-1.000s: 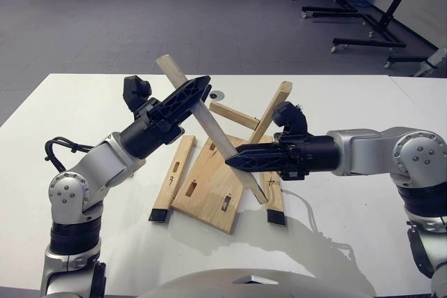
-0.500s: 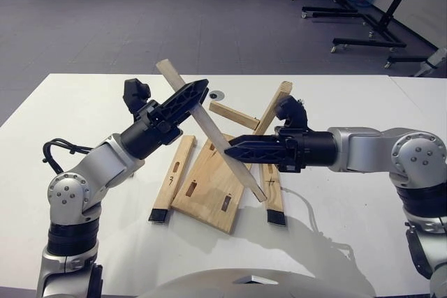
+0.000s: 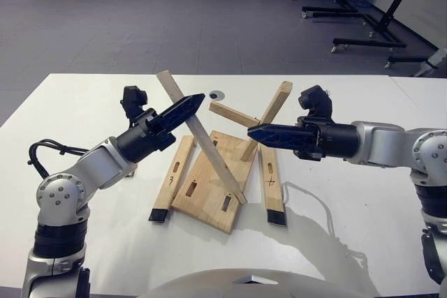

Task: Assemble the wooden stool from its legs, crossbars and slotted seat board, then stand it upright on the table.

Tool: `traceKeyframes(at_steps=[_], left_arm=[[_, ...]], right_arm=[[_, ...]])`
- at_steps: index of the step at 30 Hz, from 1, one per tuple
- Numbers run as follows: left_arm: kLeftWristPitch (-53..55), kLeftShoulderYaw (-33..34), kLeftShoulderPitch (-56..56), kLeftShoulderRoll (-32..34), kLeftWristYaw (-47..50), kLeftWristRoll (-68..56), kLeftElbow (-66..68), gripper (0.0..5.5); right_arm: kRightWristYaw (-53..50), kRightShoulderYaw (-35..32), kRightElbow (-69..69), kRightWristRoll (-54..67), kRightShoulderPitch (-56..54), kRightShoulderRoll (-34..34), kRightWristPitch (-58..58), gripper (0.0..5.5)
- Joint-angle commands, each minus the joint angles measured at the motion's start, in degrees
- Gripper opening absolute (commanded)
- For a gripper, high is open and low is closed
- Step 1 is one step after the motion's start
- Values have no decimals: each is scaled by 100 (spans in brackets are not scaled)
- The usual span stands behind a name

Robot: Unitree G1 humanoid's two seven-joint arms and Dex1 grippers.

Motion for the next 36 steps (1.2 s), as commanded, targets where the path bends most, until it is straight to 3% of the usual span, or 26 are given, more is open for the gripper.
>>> traceKeyframes(at_steps=[1, 5, 9, 13, 17, 27, 36], left_arm=[[-120, 114, 43, 455, -709, 1295, -235, 204], [-665, 105, -33, 786, -1343, 2972, -490, 204], [-973, 256, -243, 732, -1581, 3633, -449, 204], [-895, 284, -366, 595, -1582, 3702, -377, 204], [-371, 190, -497, 646, -1540, 3389, -341, 204], [156, -62, -1065, 687, -1540, 4037, 131, 204], [-52, 46, -1165, 356, -1784, 4258, 102, 204]], right_arm=[[1174, -322, -600, -1303, 539, -533, 183, 536], [2634, -195, -1380, -3198, 1078, -833, -531, 536], [3509, 255, -1913, -4975, 1286, -746, -1746, 536], [3820, 968, -2140, -6475, 1439, -539, -2760, 536], [3362, 1736, -2097, -8134, 1364, 37, -3708, 536], [3020, 2378, -1506, -8572, 599, 1298, -2836, 536], [2873, 3374, -1223, -9717, 483, 1724, -3196, 536]])
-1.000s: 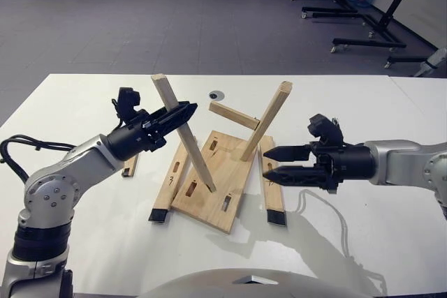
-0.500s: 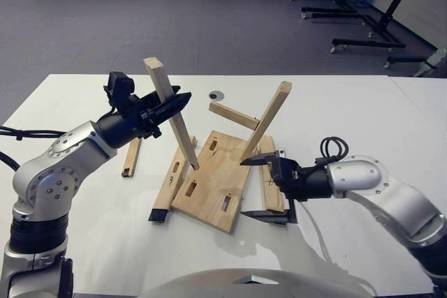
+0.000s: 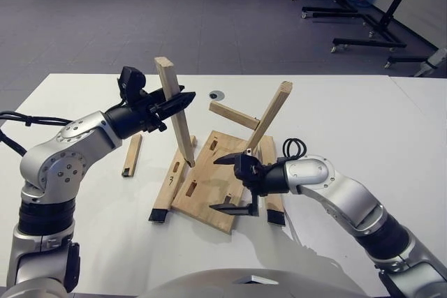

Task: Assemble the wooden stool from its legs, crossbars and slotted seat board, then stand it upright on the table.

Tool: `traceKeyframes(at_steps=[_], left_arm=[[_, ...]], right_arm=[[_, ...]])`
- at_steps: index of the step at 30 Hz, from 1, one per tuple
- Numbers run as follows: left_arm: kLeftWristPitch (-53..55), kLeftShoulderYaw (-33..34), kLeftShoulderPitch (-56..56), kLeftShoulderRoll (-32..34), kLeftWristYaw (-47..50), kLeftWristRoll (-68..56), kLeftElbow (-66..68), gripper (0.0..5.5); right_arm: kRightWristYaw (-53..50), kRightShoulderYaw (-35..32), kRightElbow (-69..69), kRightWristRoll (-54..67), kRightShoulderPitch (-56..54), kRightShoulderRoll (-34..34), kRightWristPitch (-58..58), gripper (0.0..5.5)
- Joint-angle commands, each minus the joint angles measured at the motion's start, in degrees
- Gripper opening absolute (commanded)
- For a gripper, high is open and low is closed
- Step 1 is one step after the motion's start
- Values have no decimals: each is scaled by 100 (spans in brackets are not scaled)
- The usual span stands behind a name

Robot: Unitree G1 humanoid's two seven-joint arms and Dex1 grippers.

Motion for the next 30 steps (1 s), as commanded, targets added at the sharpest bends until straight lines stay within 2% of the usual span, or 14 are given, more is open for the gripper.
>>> traceKeyframes(at_steps=[1, 7, 14, 19, 25, 30], left_arm=[[-28, 81, -120, -123, -46, 33, -12, 204], [79, 167, -165, -451, -31, -257, 14, 204], [138, 342, -188, -713, 13, -584, 235, 204], [104, 357, -153, -738, -25, -509, 246, 204], [167, 400, -30, -892, 82, -603, 206, 204], [159, 405, 19, -1002, 152, -605, 200, 204]], right_arm=[[-153, 472, 333, -804, -177, 131, -446, 536], [-28, 1044, 887, -1875, -402, 252, -1118, 536], [666, 1157, 799, -2076, -668, 97, -637, 536], [1223, 986, 561, -2079, -536, -560, -778, 536], [2012, 574, 541, -2150, -314, -1763, -1506, 536], [2208, 225, 922, -2261, -279, -2129, -1994, 536]])
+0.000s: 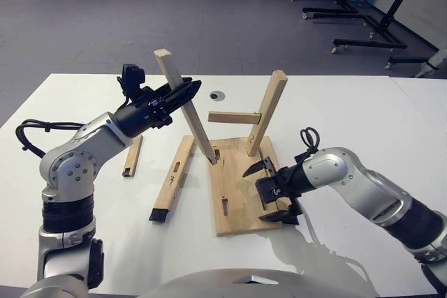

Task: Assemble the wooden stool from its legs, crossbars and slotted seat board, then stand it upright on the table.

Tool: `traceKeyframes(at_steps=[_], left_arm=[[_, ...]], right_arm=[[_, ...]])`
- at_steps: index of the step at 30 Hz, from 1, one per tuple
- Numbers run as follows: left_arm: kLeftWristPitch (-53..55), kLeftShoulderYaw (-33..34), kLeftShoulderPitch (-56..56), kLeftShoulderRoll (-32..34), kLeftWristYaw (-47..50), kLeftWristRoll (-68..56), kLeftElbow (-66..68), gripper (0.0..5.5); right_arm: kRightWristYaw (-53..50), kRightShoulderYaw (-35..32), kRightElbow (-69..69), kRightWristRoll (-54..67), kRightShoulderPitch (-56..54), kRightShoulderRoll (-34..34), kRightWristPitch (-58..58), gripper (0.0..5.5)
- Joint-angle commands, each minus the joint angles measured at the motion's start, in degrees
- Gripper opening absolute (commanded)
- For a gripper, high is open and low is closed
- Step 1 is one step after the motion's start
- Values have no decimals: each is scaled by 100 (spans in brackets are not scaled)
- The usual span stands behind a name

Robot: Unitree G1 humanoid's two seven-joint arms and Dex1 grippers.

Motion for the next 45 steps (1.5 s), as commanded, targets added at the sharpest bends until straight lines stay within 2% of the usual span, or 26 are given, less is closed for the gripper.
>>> traceKeyframes(at_steps=[1, 9, 17, 22, 24, 28, 34, 45], left_arm=[[28, -5, 61, -58, 55, 20, -26, 204], [-22, -13, 104, -236, 60, 51, 18, 204], [-31, 135, 191, 30, -309, 153, 191, 204], [-948, 5, 489, -72, -646, 1042, 288, 204], [-1045, 170, 560, -289, -704, 820, 377, 204], [-1513, 395, 605, -729, -1020, 547, 413, 204], [-1925, 139, 469, -899, -1430, 902, 834, 204], [-2510, 56, 359, -1113, -2612, 1198, 2171, 204]], right_arm=[[165, -107, 413, -312, 172, -326, -213, 536], [192, -466, 701, -289, 244, -285, -351, 536], [258, -1739, -25, 1663, -494, 383, 1627, 536], [-214, -2286, 109, 2262, -709, 763, 2265, 536], [-355, -2430, 215, 2383, -612, 804, 2356, 536], [-513, -2578, 358, 2555, -427, 839, 2398, 536], [-627, -2550, 348, 2697, -434, 852, 2443, 536], [-616, -2464, 336, 2796, -622, 888, 2445, 536]])
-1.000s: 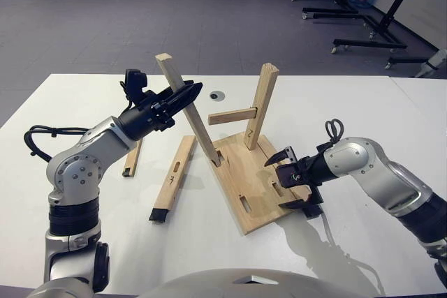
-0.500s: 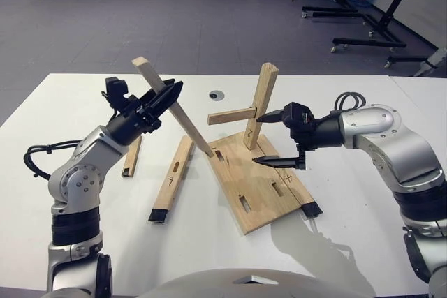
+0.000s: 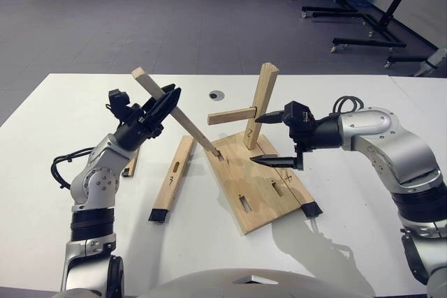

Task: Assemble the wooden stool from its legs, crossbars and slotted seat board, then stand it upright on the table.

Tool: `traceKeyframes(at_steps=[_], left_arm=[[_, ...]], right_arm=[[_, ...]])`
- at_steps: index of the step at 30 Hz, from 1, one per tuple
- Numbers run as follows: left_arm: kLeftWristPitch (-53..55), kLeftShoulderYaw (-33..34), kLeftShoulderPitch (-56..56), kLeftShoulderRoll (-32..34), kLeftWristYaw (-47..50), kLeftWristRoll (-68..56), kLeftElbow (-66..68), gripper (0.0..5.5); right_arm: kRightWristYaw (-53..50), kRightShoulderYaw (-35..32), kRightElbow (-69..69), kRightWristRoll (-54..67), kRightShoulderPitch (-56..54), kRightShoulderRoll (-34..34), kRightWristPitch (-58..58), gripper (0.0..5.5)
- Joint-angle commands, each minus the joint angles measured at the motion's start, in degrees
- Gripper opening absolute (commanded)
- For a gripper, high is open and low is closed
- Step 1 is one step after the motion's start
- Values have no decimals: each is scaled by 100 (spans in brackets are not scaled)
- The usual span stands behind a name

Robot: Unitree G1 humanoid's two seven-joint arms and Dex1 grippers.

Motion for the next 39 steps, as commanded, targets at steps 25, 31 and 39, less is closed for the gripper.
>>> traceKeyframes(at_steps=[25, 31, 39], left_arm=[[-596, -324, -915, -293, -1069, 1103, 1939, 204], [-437, -236, -1053, -119, -1057, 1055, 1791, 204], [-517, -316, -1058, -257, -1051, 1137, 1937, 204]], right_arm=[[-157, 116, -35, 64, -220, 182, 105, 536], [-228, 114, -71, 81, -188, 227, 135, 536], [-287, 135, -99, 94, -172, 276, 161, 536]])
